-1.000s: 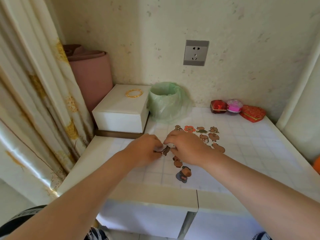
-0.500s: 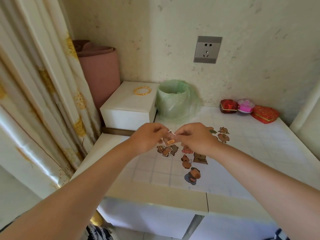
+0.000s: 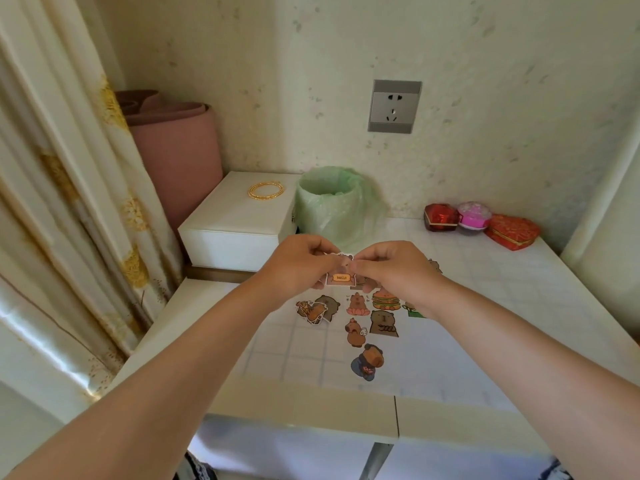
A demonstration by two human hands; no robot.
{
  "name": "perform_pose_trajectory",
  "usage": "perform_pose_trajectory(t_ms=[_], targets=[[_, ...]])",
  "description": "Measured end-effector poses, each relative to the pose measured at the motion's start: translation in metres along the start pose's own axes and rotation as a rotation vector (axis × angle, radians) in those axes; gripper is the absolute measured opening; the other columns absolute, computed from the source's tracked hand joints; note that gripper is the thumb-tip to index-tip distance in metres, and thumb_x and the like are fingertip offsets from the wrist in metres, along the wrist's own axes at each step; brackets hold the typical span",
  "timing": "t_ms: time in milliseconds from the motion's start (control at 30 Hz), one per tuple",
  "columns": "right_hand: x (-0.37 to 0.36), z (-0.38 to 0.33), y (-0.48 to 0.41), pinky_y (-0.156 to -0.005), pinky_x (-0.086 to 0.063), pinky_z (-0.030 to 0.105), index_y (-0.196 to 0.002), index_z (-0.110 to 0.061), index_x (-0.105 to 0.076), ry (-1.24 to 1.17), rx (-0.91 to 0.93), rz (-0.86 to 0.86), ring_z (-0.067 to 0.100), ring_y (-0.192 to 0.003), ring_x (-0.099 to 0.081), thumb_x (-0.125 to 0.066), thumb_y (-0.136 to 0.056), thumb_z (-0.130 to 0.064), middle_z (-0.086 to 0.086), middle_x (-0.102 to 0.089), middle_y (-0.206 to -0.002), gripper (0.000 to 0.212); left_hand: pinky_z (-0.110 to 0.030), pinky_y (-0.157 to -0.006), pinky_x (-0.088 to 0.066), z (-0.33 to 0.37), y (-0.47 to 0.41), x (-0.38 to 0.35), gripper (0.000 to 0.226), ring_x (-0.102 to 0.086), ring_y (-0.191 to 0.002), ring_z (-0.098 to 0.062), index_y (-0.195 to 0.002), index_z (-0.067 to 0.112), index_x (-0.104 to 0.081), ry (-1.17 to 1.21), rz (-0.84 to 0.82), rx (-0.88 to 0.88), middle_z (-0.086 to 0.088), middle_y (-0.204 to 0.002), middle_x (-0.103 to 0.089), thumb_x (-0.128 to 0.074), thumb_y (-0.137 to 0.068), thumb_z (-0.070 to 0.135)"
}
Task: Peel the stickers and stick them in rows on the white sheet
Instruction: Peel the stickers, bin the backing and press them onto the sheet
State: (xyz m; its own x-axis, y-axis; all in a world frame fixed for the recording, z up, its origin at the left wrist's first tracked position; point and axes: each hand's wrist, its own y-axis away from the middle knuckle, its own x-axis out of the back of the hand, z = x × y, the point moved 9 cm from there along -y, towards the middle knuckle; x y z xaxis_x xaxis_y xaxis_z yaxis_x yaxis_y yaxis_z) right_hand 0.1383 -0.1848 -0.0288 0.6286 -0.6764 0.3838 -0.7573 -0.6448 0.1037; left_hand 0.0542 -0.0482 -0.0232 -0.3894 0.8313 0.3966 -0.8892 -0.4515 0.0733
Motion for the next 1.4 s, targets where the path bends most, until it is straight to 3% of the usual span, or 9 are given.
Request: perform_pose_trajectory(t_ms=[67,200,400,700,833,1000,1100,1233,1400], targets=[[0.005,0.000,-0.001,-0.050,-0.046,0.015,-0.091,-0.013,-0.076,-0.024,-0.009,0.002,0.014,-0.064,-0.067,-0.079,-0.084,-0.021,0.006,-0.076,-0.083,0.011,-0.027,-0.064,-0.061,0.004,-0.002,-0.004,0.014,-0.071,-0.071,-0.013,-0.096,0.011,-0.072,0.056,-0.001,0.014,-0.007,-0.087,-0.071,-0.075,-0.087,0.021],[0.016,-0.001,0.000,-0.063,-0.052,0.030,-0.088,-0.015,-0.076,-0.090,-0.002,0.043,0.015,-0.060,-0.064,-0.078,-0.083,-0.018,0.003,-0.077,-0.082,0.006,-0.028,-0.065,-0.061,0.016,-0.008,-0.009,0.014,-0.073,-0.074,-0.016,-0.097,0.010,-0.071,0.036,0.009,-0.033,-0.009,-0.086,-0.073,-0.073,-0.088,0.021],[0.034,-0.003,0.001,-0.041,-0.039,0.014,-0.083,-0.018,-0.077,-0.068,0.022,0.139,0.013,-0.053,-0.057,-0.080,-0.079,-0.017,0.001,-0.072,-0.068,0.005,-0.035,-0.072,-0.062,0.030,-0.010,-0.020,0.005,-0.072,-0.076,-0.018,-0.089,0.016,-0.070,0.025,0.042,-0.083,-0.007,-0.081,-0.071,-0.073,-0.087,0.020],[0.047,-0.008,0.003,-0.045,-0.041,0.015,-0.081,-0.018,-0.078,-0.010,0.112,0.125,0.014,-0.060,-0.061,-0.070,-0.087,-0.018,0.017,-0.073,-0.080,0.010,-0.016,-0.052,-0.050,0.034,-0.011,-0.030,0.004,-0.065,-0.059,-0.004,-0.088,0.016,-0.071,0.061,0.067,-0.056,0.002,-0.074,-0.070,-0.073,-0.088,0.019],[0.053,-0.011,0.005,-0.049,-0.044,0.014,-0.078,-0.021,-0.078,0.070,0.200,0.176,0.005,-0.054,-0.061,-0.071,-0.085,-0.016,0.001,-0.074,-0.072,0.011,-0.018,-0.056,-0.052,0.037,-0.009,-0.037,0.005,-0.064,-0.058,-0.003,-0.083,0.018,-0.070,0.059,0.053,-0.074,0.010,-0.064,-0.069,-0.071,-0.088,0.018],[0.059,-0.023,0.010,-0.055,-0.048,0.016,-0.073,-0.028,-0.076,0.200,0.341,0.273,0.000,-0.059,-0.062,-0.070,-0.083,-0.022,-0.013,-0.072,-0.072,0.013,-0.020,-0.056,-0.054,0.040,-0.004,-0.045,0.010,-0.068,-0.061,-0.004,-0.084,0.015,-0.069,0.174,0.064,-0.083,0.007,-0.069,-0.070,-0.066,-0.093,0.018],[0.058,-0.018,0.008,-0.055,-0.048,0.021,-0.079,-0.020,-0.077,0.036,0.254,0.202,0.005,-0.057,-0.062,-0.068,-0.088,-0.020,-0.008,-0.073,-0.071,0.013,-0.019,-0.056,-0.055,0.042,-0.004,-0.042,0.010,-0.070,-0.064,-0.008,-0.089,0.011,-0.071,0.186,0.071,-0.088,0.000,-0.074,-0.071,-0.065,-0.094,0.017],[0.046,0.002,0.001,-0.058,-0.042,0.028,-0.096,-0.009,-0.074,-0.277,0.008,-0.029,0.018,-0.064,-0.062,-0.063,-0.096,-0.028,0.005,-0.075,-0.089,0.022,-0.020,-0.057,-0.056,0.046,-0.002,-0.037,0.012,-0.067,-0.066,-0.009,-0.091,0.011,-0.074,0.161,0.052,-0.107,-0.009,-0.084,-0.073,-0.067,-0.093,0.021],[0.039,0.009,-0.002,-0.059,-0.043,0.027,-0.107,-0.003,-0.073,-0.353,-0.050,-0.127,0.016,-0.066,-0.062,-0.066,-0.094,-0.027,0.008,-0.072,-0.091,0.028,-0.019,-0.055,-0.055,0.053,0.001,-0.036,0.010,-0.066,-0.065,-0.011,-0.090,0.013,-0.073,0.136,0.043,-0.156,-0.009,-0.083,-0.074,-0.067,-0.094,0.020]])
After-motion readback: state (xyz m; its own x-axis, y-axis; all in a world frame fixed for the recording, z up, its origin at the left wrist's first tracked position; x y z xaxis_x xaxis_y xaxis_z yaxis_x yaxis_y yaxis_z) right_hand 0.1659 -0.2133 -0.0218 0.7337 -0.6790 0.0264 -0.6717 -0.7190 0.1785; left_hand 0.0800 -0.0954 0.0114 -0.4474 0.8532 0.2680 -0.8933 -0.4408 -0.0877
